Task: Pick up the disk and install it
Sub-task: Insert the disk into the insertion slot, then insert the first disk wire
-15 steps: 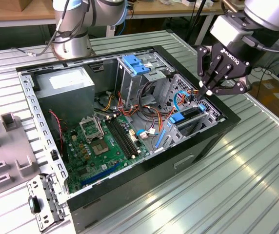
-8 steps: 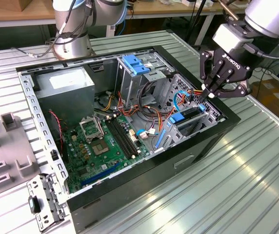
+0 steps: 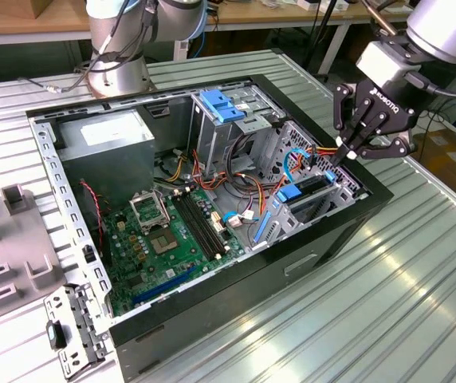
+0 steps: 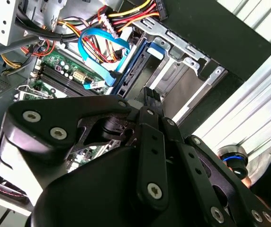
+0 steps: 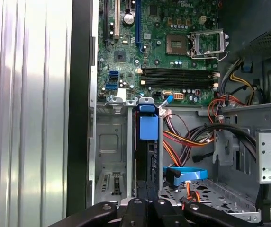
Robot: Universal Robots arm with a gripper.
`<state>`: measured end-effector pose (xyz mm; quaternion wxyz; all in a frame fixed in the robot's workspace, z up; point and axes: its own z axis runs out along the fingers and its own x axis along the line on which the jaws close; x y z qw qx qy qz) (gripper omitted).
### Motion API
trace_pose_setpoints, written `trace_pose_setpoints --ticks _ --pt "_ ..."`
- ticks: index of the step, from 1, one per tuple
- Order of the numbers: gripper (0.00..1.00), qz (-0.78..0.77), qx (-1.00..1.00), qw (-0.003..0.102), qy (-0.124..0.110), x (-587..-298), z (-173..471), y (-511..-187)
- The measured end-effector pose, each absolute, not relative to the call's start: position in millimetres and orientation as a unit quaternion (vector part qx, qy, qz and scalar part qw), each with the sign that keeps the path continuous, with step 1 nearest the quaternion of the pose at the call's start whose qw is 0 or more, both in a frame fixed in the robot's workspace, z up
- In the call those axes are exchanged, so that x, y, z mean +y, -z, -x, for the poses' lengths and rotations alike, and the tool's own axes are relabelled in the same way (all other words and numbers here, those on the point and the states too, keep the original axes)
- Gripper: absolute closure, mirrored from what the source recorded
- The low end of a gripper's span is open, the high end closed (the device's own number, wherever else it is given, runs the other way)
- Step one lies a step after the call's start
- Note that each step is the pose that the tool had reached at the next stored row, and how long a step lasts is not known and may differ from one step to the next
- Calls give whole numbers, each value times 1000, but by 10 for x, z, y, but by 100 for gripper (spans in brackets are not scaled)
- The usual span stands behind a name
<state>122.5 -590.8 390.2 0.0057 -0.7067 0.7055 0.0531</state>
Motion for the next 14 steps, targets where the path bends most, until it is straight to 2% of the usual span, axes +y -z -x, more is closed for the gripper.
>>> trace_pose_setpoints --ticks 14 --pt "89 707 706 6 -53 -5908 -1288 -3899"
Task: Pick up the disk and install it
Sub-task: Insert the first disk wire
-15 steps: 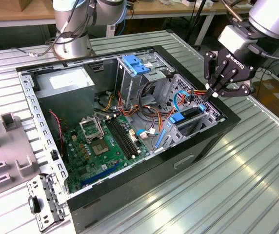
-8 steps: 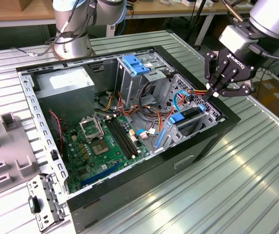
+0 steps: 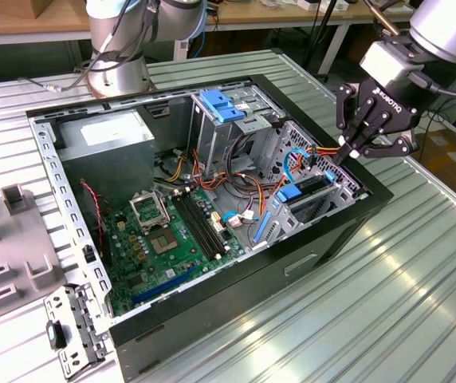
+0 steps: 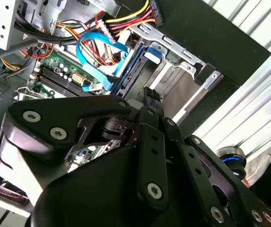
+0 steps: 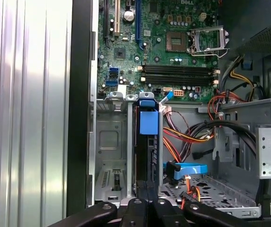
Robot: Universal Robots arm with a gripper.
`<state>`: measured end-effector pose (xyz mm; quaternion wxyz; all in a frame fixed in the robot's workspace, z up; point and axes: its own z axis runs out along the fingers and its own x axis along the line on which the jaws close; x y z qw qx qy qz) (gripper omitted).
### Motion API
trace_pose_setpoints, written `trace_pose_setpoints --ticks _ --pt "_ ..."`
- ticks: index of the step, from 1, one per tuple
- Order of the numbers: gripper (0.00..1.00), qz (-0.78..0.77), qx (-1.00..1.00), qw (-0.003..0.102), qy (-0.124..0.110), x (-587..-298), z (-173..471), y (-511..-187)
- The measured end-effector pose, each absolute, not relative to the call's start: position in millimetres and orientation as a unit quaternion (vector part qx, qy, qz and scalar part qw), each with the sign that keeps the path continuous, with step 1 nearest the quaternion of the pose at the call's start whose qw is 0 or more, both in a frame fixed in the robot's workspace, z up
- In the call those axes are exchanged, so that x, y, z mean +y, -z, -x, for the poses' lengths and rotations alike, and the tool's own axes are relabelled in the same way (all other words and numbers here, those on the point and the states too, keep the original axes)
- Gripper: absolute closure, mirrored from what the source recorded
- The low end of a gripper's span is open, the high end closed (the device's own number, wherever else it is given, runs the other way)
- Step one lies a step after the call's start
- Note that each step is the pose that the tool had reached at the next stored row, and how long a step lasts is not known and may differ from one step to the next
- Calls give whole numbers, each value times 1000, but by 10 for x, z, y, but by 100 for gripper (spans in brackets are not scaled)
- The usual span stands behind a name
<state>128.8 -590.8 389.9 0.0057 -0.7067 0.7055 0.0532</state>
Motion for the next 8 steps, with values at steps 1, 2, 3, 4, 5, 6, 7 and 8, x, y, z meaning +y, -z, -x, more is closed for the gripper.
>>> trace_pose_setpoints --ticks 1,2,3,4,5,6,7,8 --pt "89 707 706 6 -53 -5908 -1300 -3898" --pt "89 707 706 6 -53 -5908 -1318 -3896" --pt "89 707 706 6 -53 -5908 -1349 -3894" --pt "89 707 705 6 -53 -5908 -1381 -3892" --pt "89 707 706 6 -53 -5908 -1409 -3889" --pt "89 707 705 6 -53 -5908 -1450 -3885" --pt "89 707 705 5 -54 -5901 -1510 -3878" --pt "89 707 705 5 -54 -5884 -1524 -3876"
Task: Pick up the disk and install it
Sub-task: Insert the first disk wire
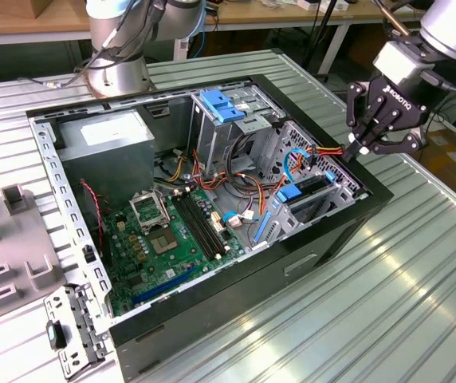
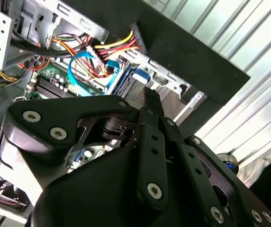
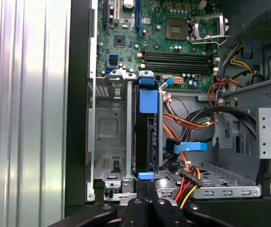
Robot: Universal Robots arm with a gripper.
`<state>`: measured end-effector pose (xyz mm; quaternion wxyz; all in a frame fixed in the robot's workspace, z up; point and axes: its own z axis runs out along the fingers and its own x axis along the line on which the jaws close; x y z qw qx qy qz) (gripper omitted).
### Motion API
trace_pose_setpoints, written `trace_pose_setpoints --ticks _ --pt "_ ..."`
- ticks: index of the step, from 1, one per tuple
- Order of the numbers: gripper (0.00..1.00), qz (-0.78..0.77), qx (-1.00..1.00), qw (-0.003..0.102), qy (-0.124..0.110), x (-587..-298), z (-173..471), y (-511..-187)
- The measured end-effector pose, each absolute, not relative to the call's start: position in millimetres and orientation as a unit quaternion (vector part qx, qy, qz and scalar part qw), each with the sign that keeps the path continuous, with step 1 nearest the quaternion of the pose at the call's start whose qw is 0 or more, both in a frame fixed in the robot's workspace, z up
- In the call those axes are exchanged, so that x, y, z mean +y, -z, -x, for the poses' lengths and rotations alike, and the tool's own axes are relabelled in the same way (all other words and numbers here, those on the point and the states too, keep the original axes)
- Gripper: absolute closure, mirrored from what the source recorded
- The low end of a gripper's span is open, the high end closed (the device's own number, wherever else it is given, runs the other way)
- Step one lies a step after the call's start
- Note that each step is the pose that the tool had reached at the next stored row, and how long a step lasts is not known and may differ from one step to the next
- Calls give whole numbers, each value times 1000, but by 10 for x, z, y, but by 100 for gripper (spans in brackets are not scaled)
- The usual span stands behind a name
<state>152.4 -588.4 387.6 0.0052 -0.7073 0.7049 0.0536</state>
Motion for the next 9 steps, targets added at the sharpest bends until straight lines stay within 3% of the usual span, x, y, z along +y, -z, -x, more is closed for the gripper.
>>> trace_pose_setpoints --ticks 7,9 --pt "89 709 703 5 -54 -5796 -1526 -3873" --pt "89 710 703 21 -38 -5796 -1526 -3872"
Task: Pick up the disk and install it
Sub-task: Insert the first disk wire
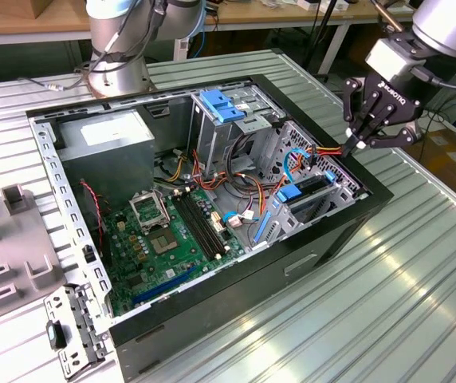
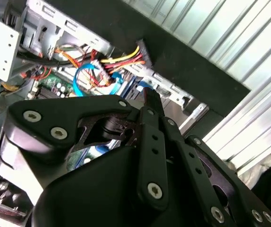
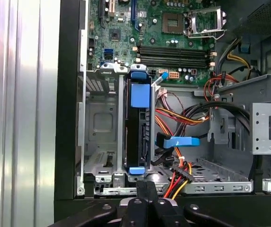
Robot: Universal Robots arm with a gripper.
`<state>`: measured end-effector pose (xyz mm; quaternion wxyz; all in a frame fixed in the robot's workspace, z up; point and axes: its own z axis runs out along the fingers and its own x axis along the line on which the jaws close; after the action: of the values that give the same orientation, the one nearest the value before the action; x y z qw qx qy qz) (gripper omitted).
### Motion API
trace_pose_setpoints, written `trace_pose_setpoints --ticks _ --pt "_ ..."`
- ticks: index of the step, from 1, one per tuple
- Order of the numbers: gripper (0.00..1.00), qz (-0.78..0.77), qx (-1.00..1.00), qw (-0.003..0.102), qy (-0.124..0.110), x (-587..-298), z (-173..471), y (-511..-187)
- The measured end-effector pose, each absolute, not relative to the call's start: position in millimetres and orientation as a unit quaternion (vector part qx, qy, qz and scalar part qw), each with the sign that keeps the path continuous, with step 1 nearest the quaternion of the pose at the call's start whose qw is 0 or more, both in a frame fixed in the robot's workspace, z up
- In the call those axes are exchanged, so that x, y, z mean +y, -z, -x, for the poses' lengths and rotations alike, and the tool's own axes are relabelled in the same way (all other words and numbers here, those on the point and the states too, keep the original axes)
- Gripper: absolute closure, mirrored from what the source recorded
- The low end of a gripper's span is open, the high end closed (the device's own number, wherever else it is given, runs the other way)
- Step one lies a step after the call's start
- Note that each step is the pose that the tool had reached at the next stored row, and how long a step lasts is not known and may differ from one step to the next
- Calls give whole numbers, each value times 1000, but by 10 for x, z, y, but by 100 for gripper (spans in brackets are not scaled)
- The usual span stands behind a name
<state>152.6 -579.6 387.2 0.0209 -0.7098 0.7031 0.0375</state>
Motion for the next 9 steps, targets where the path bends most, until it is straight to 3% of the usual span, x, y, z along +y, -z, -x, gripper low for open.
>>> trace_pose_setpoints --ticks 1,9 --pt "89 710 703 26 -33 -5796 -1526 -3870" --pt "89 715 698 31 -28 -5796 -1525 -3871"
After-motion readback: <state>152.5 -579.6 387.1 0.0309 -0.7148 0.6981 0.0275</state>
